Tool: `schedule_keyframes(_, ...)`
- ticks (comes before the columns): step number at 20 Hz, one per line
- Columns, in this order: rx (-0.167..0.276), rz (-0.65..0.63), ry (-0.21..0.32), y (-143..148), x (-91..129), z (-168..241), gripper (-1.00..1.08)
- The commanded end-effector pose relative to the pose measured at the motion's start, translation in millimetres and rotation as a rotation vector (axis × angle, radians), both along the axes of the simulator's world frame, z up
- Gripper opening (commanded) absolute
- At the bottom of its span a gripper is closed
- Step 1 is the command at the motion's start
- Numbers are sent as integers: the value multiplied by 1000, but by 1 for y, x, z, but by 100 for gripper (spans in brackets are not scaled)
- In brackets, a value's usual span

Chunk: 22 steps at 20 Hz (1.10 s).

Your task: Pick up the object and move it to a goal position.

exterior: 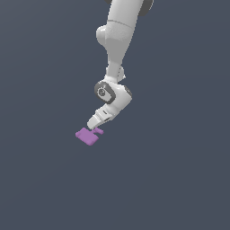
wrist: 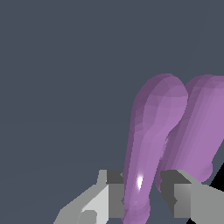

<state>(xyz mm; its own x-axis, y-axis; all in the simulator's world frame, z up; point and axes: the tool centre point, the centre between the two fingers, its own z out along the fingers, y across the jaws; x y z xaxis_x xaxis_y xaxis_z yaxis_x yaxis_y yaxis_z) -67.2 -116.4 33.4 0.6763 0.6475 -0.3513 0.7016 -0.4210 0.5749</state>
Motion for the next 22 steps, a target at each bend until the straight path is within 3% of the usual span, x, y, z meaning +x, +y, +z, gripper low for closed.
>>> schedule_keyframes(1, 0, 0, -1, -2, -2, 5, -100)
schedule_keyframes(22, -1, -6, -1, -50, -53, 105, -100)
